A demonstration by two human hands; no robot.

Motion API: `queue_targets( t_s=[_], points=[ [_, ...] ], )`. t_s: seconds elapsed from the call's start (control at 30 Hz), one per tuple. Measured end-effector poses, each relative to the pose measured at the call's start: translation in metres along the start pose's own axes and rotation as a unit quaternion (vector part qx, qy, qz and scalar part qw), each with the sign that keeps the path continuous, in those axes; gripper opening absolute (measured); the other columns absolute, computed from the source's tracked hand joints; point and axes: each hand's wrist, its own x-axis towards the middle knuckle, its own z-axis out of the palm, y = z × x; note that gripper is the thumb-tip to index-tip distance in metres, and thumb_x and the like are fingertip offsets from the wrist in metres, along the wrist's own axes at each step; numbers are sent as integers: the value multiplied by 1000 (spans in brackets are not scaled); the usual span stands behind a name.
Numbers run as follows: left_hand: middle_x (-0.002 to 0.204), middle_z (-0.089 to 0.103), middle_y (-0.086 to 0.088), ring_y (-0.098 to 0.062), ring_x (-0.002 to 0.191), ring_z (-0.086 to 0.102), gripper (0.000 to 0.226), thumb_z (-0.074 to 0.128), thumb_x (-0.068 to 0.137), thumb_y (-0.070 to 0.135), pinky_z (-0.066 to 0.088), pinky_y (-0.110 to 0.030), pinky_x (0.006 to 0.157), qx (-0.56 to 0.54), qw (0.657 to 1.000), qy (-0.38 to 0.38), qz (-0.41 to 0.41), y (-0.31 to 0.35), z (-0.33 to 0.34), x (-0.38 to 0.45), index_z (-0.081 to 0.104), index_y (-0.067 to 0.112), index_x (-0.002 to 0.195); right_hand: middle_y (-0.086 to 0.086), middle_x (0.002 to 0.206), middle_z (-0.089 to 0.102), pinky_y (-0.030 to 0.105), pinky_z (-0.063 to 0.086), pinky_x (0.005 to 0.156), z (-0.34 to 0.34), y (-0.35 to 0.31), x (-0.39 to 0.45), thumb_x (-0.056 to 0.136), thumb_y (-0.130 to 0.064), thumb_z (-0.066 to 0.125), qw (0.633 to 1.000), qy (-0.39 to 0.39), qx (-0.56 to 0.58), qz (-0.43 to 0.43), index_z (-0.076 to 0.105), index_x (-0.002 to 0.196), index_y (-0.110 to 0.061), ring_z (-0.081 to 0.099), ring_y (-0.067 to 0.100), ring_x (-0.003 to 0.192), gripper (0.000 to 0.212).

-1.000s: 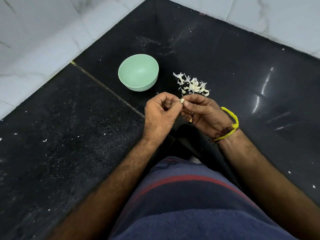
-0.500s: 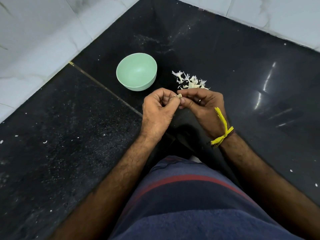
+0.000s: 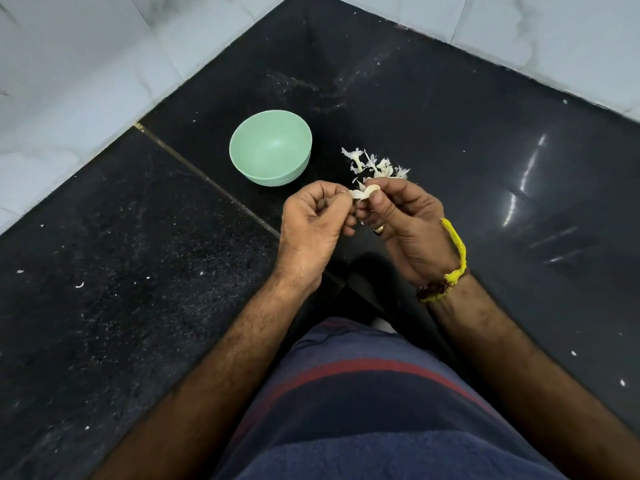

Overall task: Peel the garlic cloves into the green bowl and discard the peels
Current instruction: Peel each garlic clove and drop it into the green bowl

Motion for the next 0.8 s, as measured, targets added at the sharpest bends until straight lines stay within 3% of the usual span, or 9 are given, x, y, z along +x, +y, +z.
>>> queue_targets(
  t_s=[0.2, 0.33, 0.47, 0.63, 0.8],
  points=[
    [67, 66, -1, -11, 61, 58, 14, 60, 97, 6, 49, -22, 56, 3, 1000, 10, 2, 0, 4, -2, 69, 8, 86, 14, 84, 67, 28, 56, 76, -1, -1, 0, 84, -6, 62, 999, 12, 39, 25, 63, 108, 3, 67, 19, 77, 26],
    [74, 69, 2, -12, 68, 63, 17, 62, 99, 19, 53, -25, 63, 26, 998, -13, 50, 0, 1, -5, 70, 6, 106, 16, 86, 68, 31, 57, 77, -3, -2, 1, 84, -7, 64, 1000, 13, 6, 8, 66, 107, 1, 66, 23, 80, 24],
    [83, 75, -6, -26, 77, 74, 16, 77, 89, 21, 62, -42, 75, 101, 988, -19, 117, -2, -2, -3, 76, 9, 100, 20, 97, 68, 38, 54, 82, 0, 0, 1, 83, -6, 66, 1000, 17, -16, -5, 67, 105, 2, 62, 33, 93, 23],
    [80, 76, -6, -13, 71, 73, 8, 74, 91, 7, 56, -23, 68, 109, 987, -14, 118, -1, -5, -2, 76, 2, 97, 18, 91, 70, 36, 55, 79, 1, 0, 1, 81, -6, 68, 999, 29, -14, 2, 69, 103, 2, 61, 34, 88, 24],
    [77, 75, -5, -14, 69, 73, 5, 71, 91, 3, 57, -25, 67, 120, 986, -15, 115, -3, -6, -1, 75, 2, 94, 20, 85, 72, 35, 58, 74, 2, 2, 0, 80, -5, 70, 998, 51, -47, -9, 71, 96, 2, 65, 32, 77, 18]
  ],
)
